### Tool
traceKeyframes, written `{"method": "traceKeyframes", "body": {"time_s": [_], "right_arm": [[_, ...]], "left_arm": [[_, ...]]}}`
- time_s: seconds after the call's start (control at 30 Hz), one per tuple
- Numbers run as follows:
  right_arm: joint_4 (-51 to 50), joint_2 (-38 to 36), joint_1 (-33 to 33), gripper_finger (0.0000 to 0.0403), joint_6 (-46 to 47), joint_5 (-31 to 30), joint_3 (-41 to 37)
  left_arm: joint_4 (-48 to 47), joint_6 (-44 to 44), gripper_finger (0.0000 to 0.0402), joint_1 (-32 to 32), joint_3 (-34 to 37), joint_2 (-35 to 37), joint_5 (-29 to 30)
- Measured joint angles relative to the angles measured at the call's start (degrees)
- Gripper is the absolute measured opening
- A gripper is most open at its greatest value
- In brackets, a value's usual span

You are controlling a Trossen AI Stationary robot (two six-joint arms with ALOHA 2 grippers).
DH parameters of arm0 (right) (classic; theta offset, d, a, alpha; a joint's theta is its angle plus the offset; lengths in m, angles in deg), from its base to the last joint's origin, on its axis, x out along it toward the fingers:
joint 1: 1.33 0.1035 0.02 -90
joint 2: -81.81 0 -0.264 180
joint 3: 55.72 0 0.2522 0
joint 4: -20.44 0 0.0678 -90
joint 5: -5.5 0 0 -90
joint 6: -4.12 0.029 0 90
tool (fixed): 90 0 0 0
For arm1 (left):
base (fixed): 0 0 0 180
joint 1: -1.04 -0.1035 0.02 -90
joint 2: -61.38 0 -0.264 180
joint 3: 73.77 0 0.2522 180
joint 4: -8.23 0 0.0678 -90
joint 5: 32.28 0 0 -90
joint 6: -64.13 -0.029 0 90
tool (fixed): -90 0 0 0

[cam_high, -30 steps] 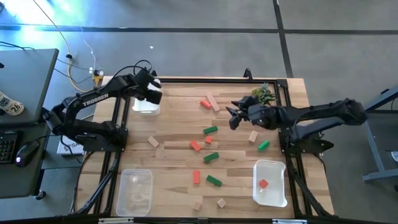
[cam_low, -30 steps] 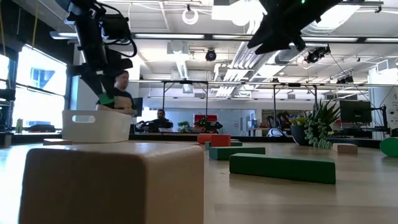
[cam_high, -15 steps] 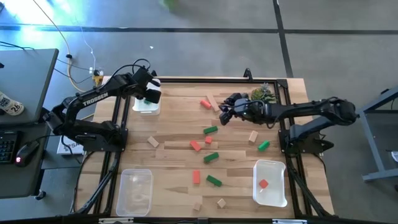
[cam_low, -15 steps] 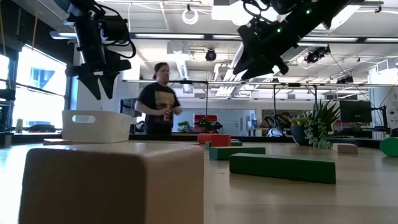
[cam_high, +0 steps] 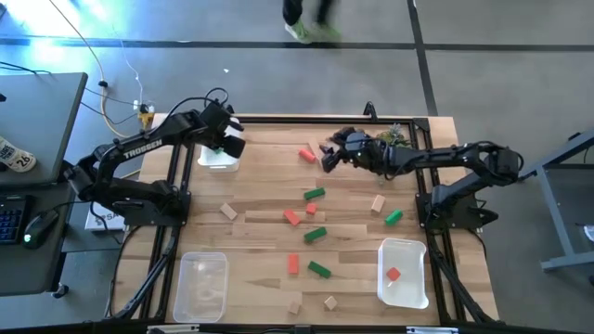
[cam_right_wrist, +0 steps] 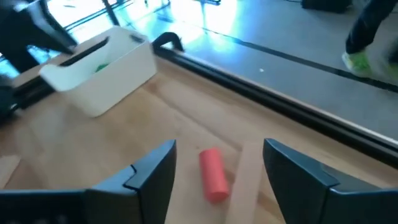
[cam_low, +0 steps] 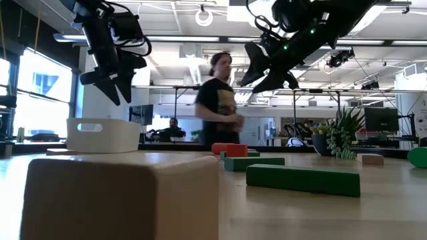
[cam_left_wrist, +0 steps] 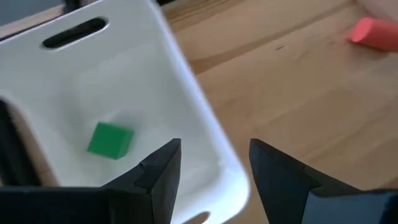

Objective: Sort & place blocks by color
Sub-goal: Put the brown block into the transparent bin

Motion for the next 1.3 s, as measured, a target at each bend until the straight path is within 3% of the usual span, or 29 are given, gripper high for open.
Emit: {"method": "traceKeyframes", "body": {"time_s": [0.33,0.6,0.9,1.3], "right_arm": [[-14.18,1.41,-3.34,0.0233,-0.92,0.83,10.12],[-27.95,11.52,-3.32,0.0233,0.26,3.94,18.65],[-30.42,21.12,-3.64,0.0233,1.67,7.9,21.82],[-32.77,22.82,-3.63,0.0233,4.96,7.72,22.1]], "left_arm": [[3.42,0.48,0.0175,3.72,0.0,0.0,-2.7],[3.54,0.48,0.0175,6.26,0.0,0.0,-3.31],[3.49,0.48,0.0174,7.01,0.0,0.0,-3.17],[3.45,0.48,0.0174,7.01,0.0,0.0,-2.93]]}}
